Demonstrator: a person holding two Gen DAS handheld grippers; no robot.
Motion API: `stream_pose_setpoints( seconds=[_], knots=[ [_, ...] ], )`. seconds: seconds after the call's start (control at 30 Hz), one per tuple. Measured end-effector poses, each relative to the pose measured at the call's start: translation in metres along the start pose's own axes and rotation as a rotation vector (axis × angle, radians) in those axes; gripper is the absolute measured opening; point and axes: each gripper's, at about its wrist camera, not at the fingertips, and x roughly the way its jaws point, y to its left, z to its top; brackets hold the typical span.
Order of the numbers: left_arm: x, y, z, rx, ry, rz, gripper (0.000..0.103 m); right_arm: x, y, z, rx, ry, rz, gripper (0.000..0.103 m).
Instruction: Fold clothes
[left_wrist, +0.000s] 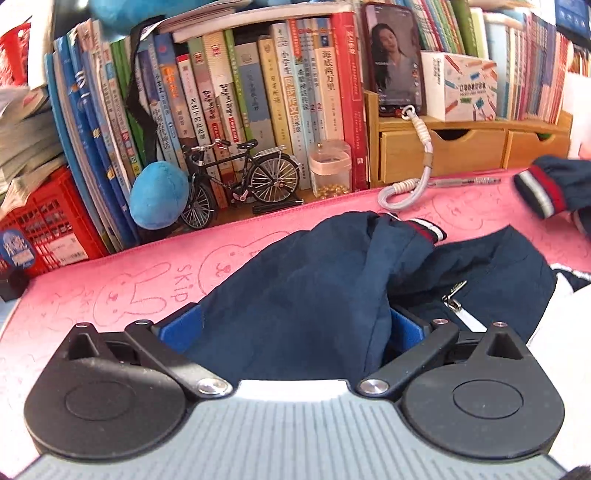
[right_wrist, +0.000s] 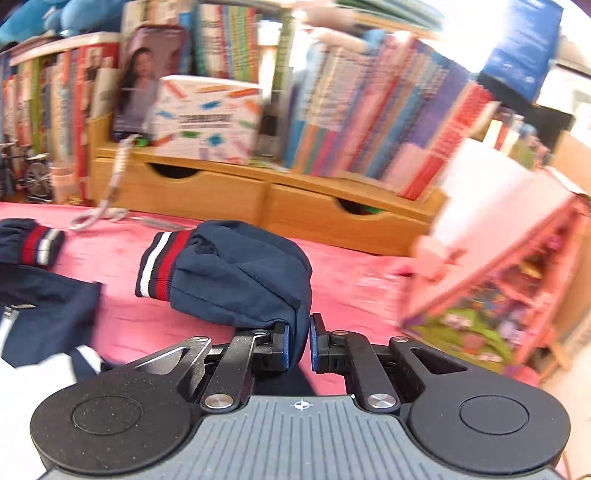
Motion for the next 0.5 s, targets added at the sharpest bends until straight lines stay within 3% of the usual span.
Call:
stream_pose_setpoints(
  seconds=[0.07,0.1,0.13,0.17,0.2,0.23,0.27,0.33,0.43,0.5],
  knots=[
    [0.003,-0.009,0.000,0.032,-0.014,0.039,0.102,-0.007,-0.042,-0.016,0.021,0.007,-0.090,0.012],
    [0.002,-0.010,-0.001,0.024,-0.041,0.036,0.097,-0.010,-0.060,-0.027,0.015,0.025,-0.118,0.012],
    [0.000,-0.009,-0.002,0.006,-0.064,0.020,0.065,-0.012,-0.075,-0.037,0.014,0.043,-0.135,0.013],
    [-0.003,-0.005,0.000,-0.039,-0.074,-0.034,0.041,-0.015,-0.083,-0.047,0.027,0.060,-0.124,0.016],
    [-0.007,-0.001,0.001,-0.079,-0.081,-0.078,0.035,-0.017,-0.091,-0.057,0.040,0.076,-0.113,0.019],
    [-0.011,0.001,0.004,-0.108,-0.080,-0.093,0.029,-0.020,-0.100,-0.067,0.052,0.093,-0.103,0.033],
    [-0.015,0.002,0.007,-0.128,-0.080,-0.101,0.027,-0.023,-0.106,-0.076,0.064,0.104,-0.092,0.060],
    [-0.025,0.004,0.010,-0.114,-0.087,-0.077,0.026,-0.031,-0.104,-0.085,0.083,0.095,-0.071,0.093],
    [-0.043,0.015,0.011,-0.120,-0.095,-0.100,0.026,-0.045,-0.091,-0.086,0.072,0.051,-0.026,0.095],
    [-0.054,0.016,0.008,-0.077,-0.098,-0.095,0.036,-0.055,-0.078,-0.075,0.062,0.011,-0.003,0.096]
  ],
)
